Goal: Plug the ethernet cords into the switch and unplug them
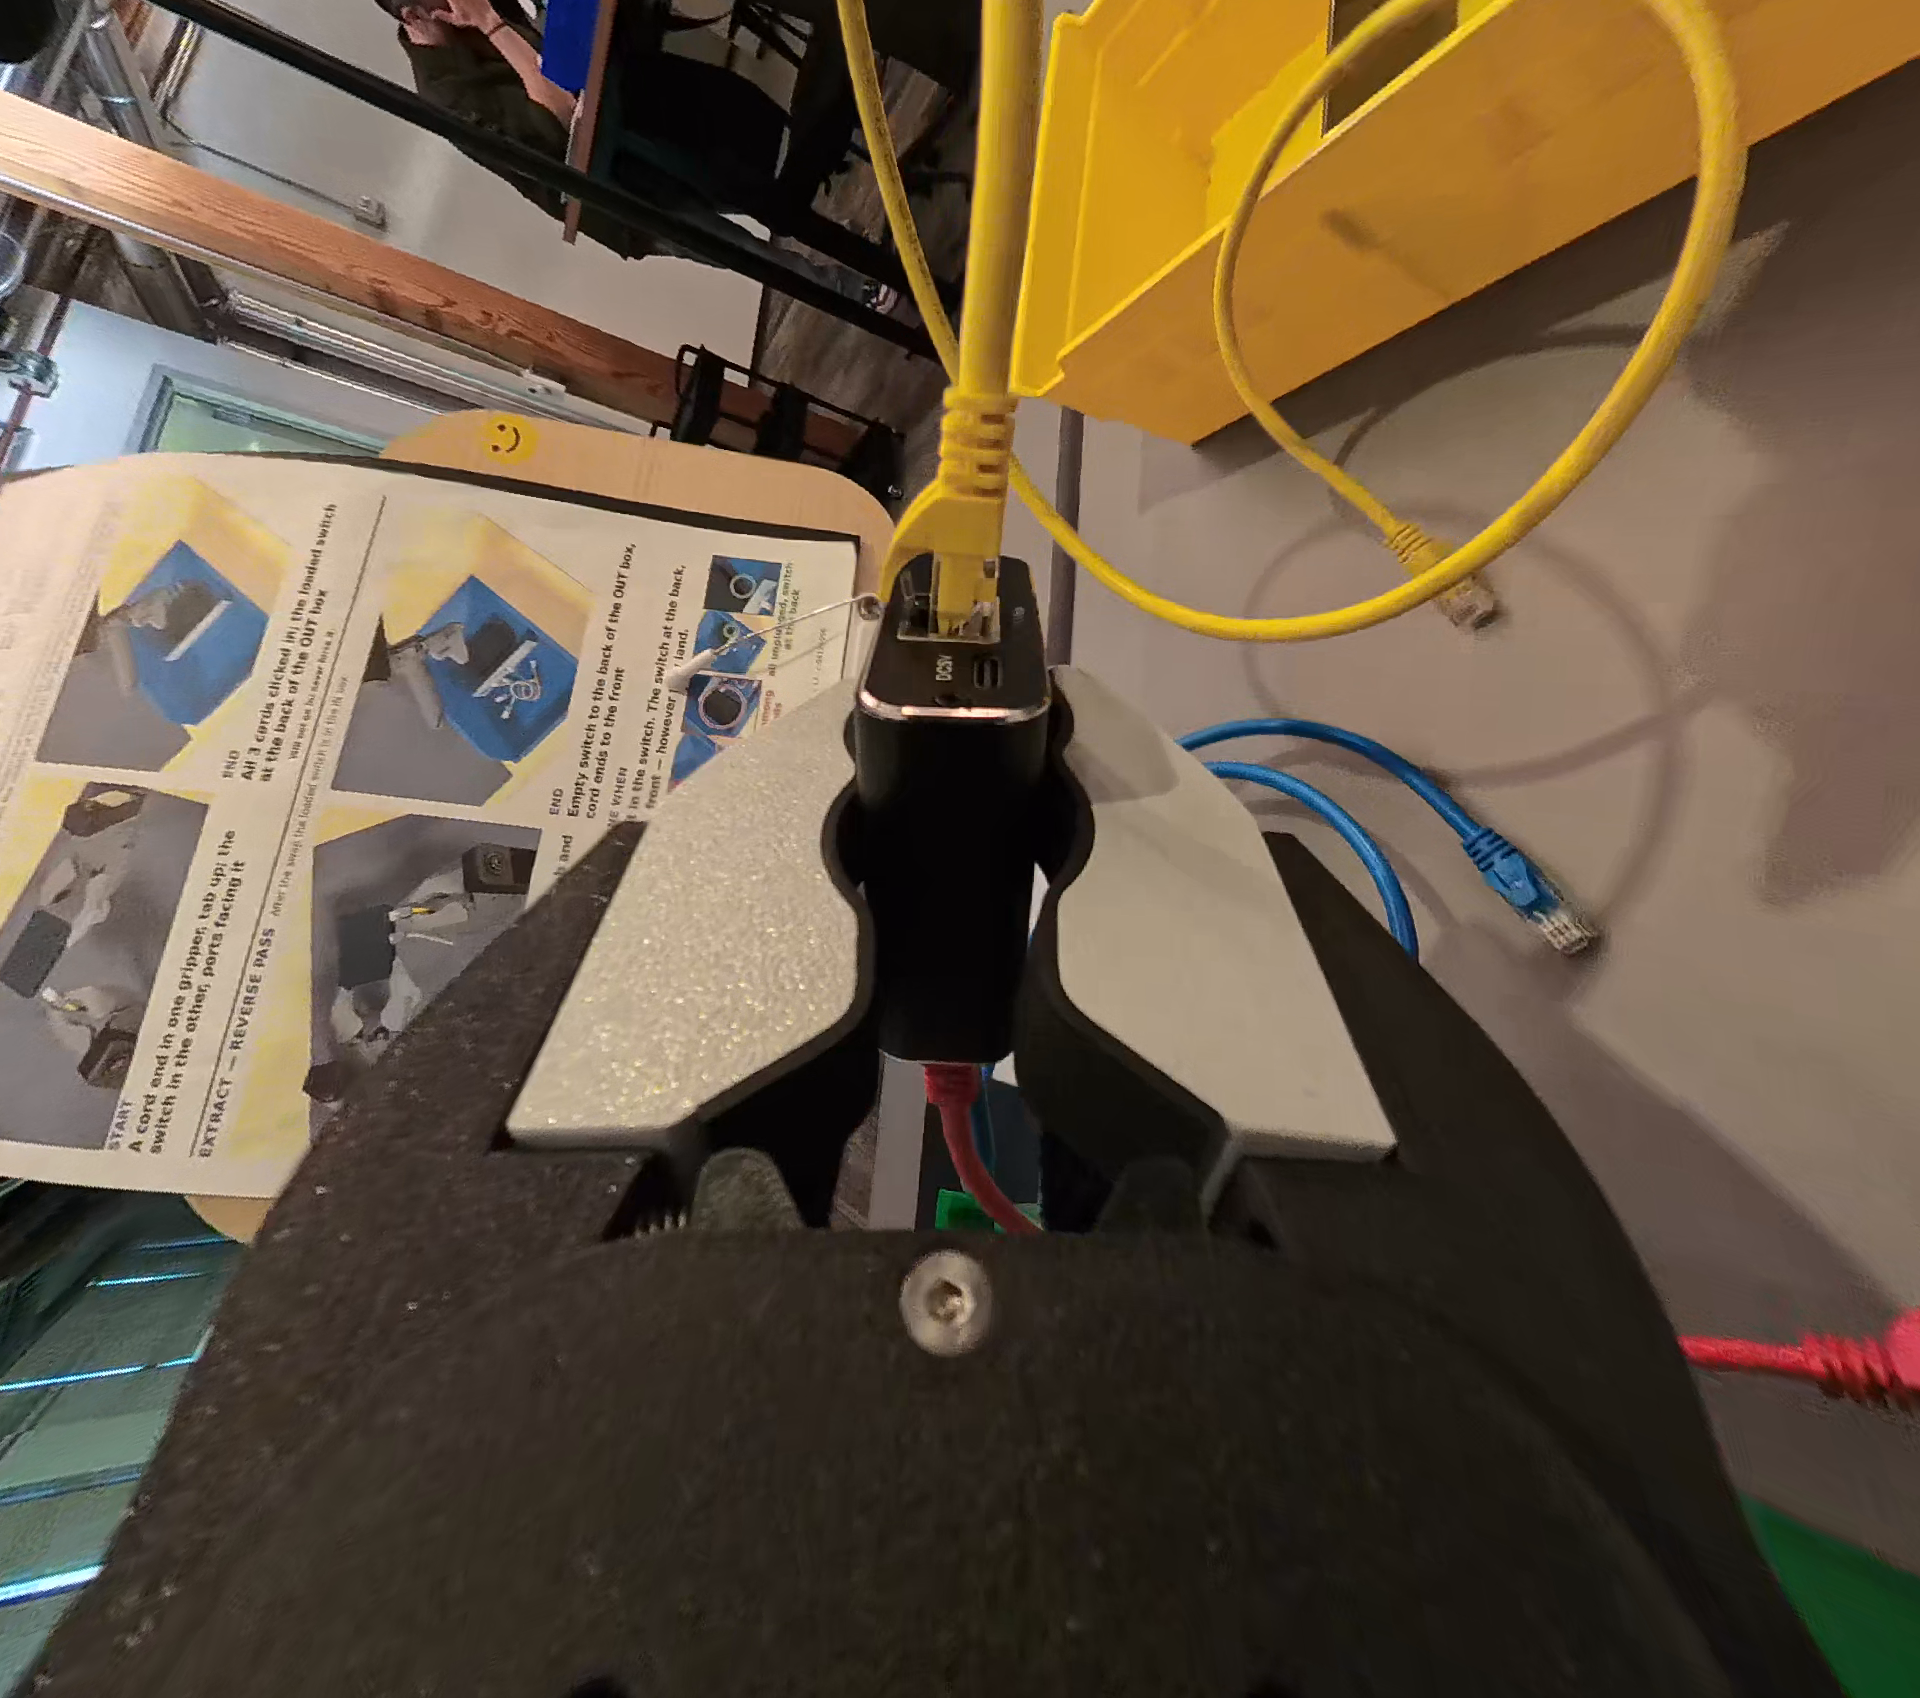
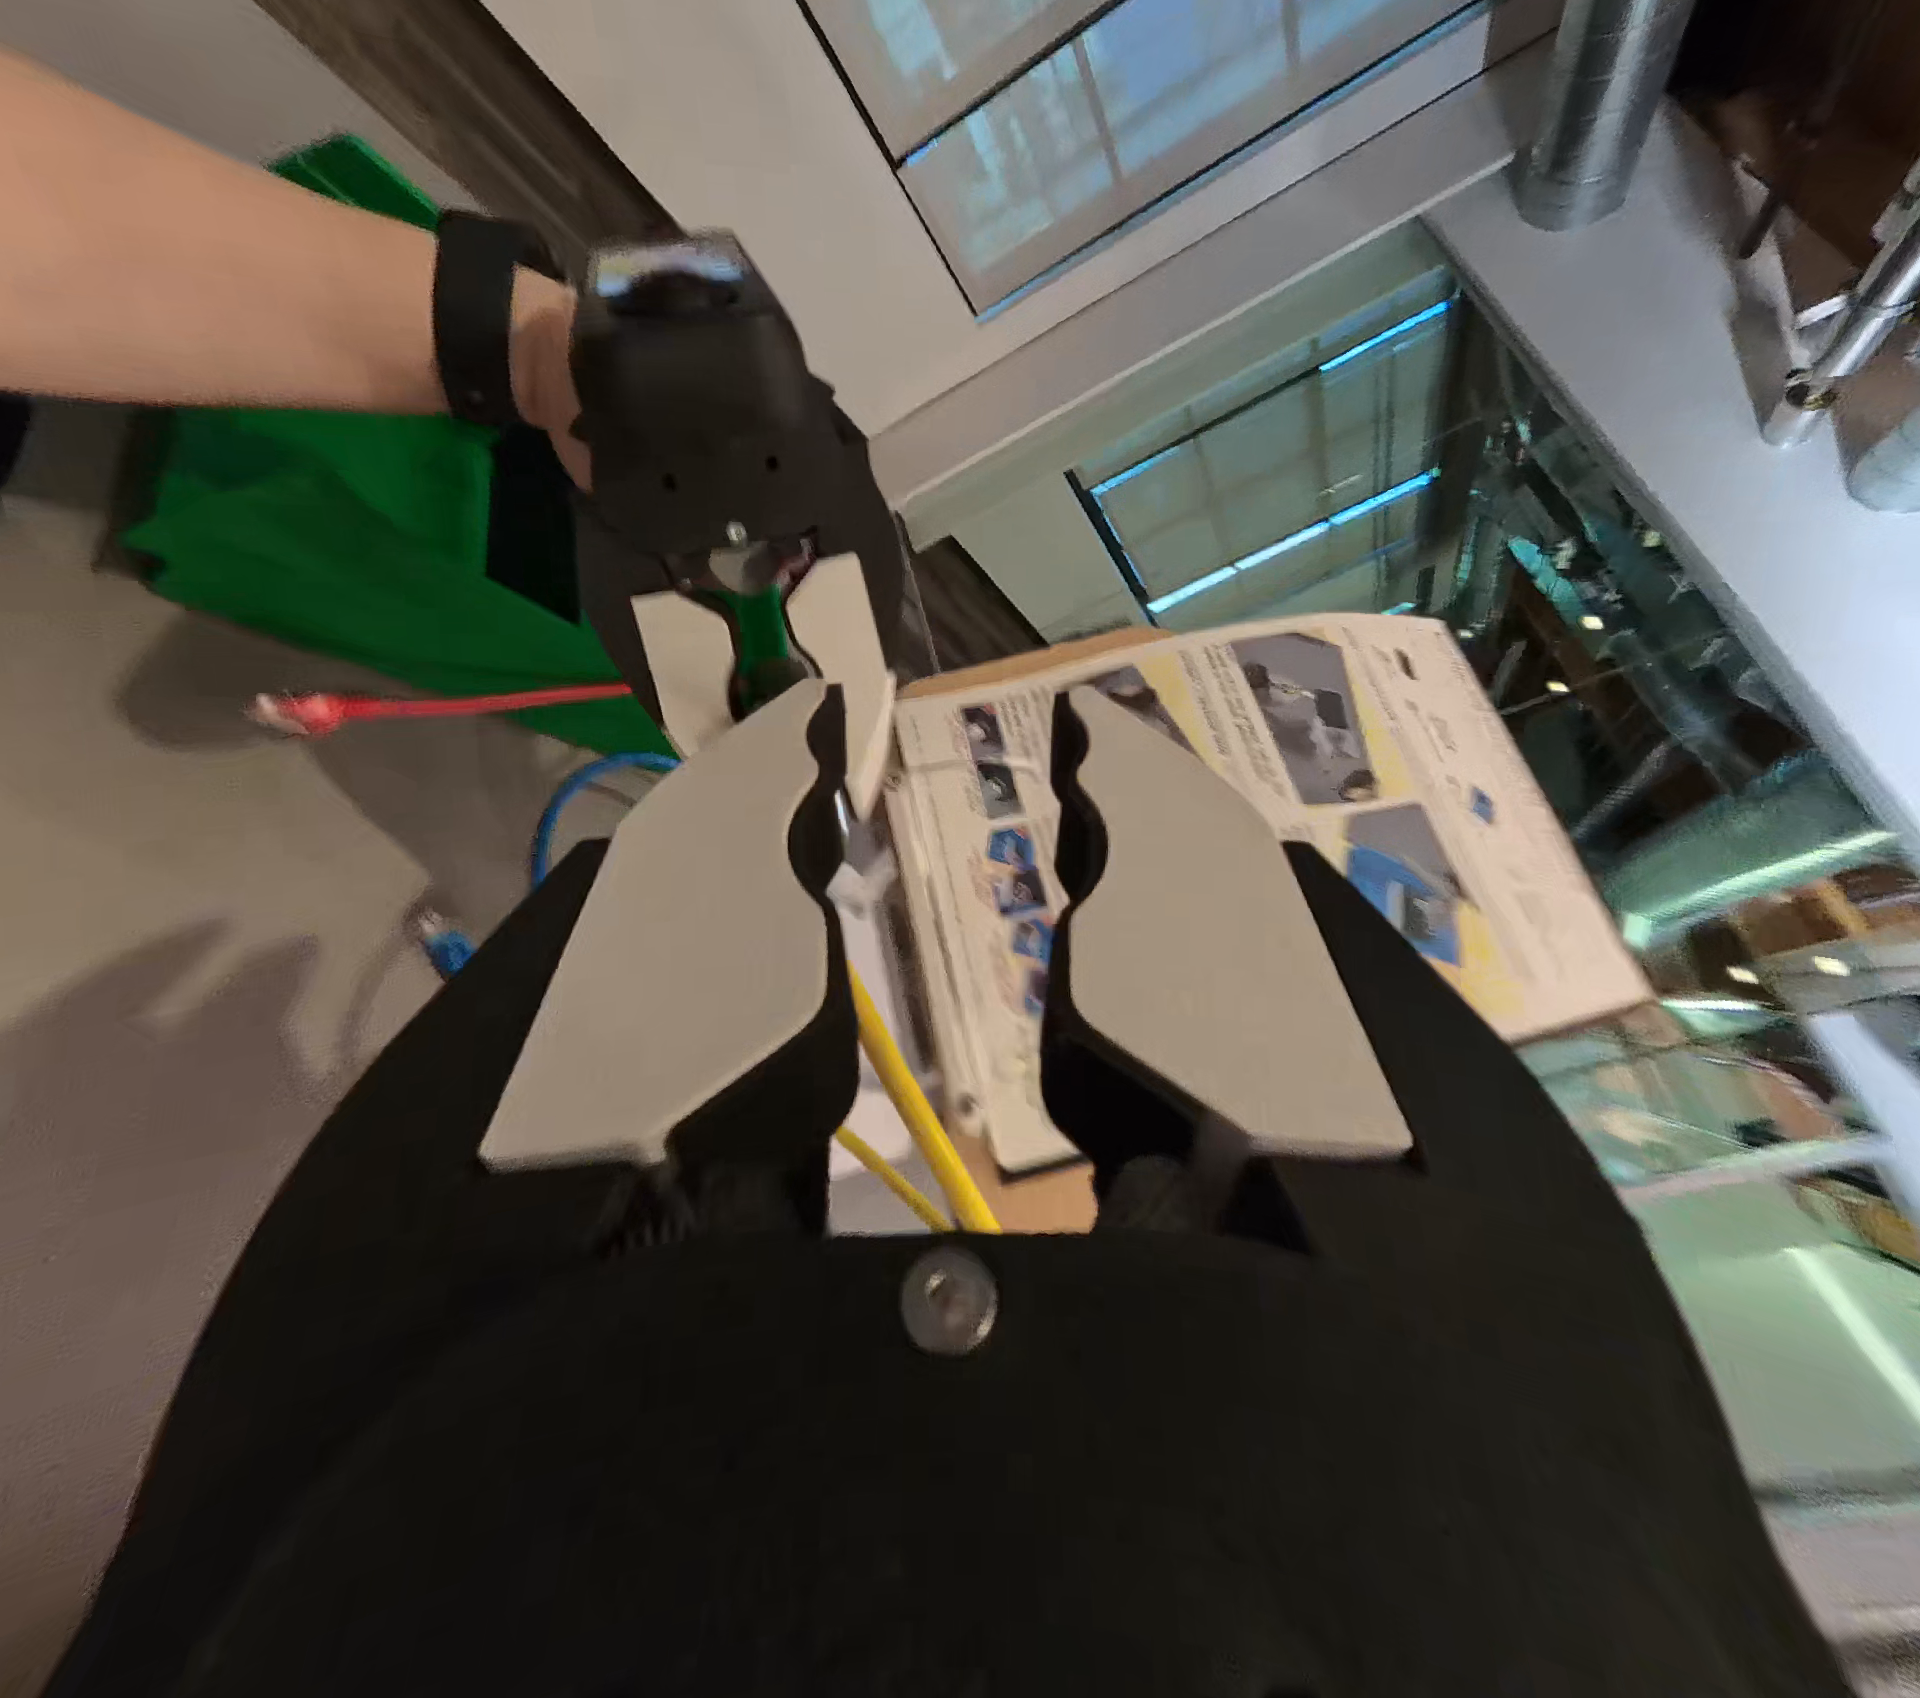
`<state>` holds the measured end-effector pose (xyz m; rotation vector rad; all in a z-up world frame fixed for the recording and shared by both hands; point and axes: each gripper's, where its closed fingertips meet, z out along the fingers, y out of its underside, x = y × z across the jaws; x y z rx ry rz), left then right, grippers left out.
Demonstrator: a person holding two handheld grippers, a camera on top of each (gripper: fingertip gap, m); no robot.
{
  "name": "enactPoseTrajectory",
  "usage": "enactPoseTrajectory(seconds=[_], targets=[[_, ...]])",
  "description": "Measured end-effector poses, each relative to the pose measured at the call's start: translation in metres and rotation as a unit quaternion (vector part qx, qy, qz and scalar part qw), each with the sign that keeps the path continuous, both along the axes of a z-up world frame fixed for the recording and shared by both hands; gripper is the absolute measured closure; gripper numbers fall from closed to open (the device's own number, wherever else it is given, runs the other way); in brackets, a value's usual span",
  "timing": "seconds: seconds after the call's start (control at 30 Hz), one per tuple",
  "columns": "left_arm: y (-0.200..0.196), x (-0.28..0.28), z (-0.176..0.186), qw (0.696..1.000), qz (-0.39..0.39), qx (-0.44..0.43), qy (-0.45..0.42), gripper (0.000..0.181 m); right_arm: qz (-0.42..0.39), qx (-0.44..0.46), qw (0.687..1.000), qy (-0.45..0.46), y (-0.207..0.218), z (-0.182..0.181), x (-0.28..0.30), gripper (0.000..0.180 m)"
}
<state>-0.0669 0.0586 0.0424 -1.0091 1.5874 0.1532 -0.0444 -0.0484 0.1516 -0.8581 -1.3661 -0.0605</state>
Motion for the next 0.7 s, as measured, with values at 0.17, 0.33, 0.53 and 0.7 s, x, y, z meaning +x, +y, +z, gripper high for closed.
enactPoseTrajectory(seconds=[0.17,0.33,0.53,0.7], targets=[[0.0,0.0,-0.003,1.0,-0.003,-0.003,0.005,0.154,0.058,-0.077,0.995,0.007,-0.005,-0.017,-0.03,0.143],[-0.007,0.003,-0.006,0.999,0.002,0.007,0.034,0.154,-0.053,-0.006,0.991,-0.122,0.027,-0.051,-0.02,0.148],[-0.004,0.005,0.002,0.998,0.025,0.053,0.038,0.154,-0.07,0.002,0.987,-0.143,0.036,-0.06,-0.018,0.148],[-0.007,0.011,0.01,0.995,0.029,0.087,0.041,0.154,-0.112,0.025,0.979,-0.168,0.053,-0.065,-0.007,0.148]])
